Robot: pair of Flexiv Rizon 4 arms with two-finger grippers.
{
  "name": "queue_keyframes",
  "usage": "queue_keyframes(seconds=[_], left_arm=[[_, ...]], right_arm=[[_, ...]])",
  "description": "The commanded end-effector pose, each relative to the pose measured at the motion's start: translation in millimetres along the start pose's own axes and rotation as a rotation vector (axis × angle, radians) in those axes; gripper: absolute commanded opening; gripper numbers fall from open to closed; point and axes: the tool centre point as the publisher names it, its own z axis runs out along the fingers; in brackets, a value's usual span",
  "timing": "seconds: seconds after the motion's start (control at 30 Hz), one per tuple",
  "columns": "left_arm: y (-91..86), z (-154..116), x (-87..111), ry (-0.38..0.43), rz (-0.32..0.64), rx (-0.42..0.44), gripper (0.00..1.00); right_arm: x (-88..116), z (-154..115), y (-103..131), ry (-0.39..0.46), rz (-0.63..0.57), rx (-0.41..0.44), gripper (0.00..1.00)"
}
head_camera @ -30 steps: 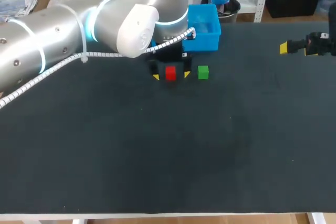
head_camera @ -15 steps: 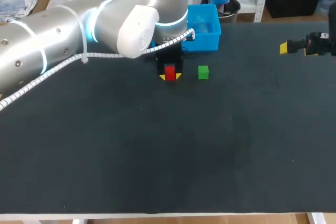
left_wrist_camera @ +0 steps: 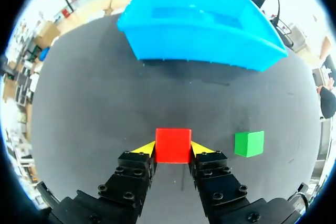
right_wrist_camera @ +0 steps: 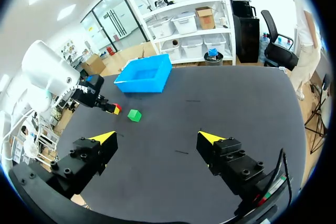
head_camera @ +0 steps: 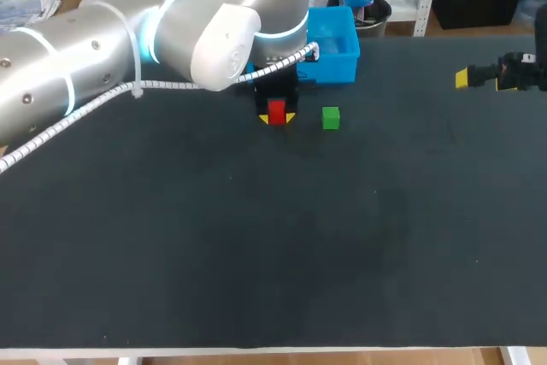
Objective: Use the left arm to pick the red cube and place it into the blue plastic box first, then use the right arm to grasp the green cube and put it into the same blue plastic box after the first action is fully finished.
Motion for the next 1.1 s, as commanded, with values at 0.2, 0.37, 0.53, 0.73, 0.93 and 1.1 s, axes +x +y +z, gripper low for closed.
queue_keyframes(seconds=[0.2,0.37,0.53,0.73,0.93,1.1], left_arm=[[7.9,-37,-1.7,-0.057,-0.007,0.023,0.0],[11.1,-58,-7.1,-0.081,-0.005,0.039,0.0],[16.7,-78,-11.8,-0.104,0.003,0.062,0.0],[20.3,-106,-20.4,-0.147,0.024,0.101,0.0],[21.3,-130,-27.0,-0.183,0.051,0.126,0.0],[24.1,-137,-28.5,-0.203,0.064,0.121,0.0]], right_arm=[[0,0,0,0.0,-0.001,-0.001,1.0],[0,0,0,0.0,-0.001,-0.001,1.0],[0,0,0,0.0,-0.001,-0.001,1.0],[0,0,0,0.0,-0.001,-0.001,1.0],[0,0,0,0.0,-0.001,-0.001,1.0],[0,0,0,0.0,-0.001,-0.001,1.0]])
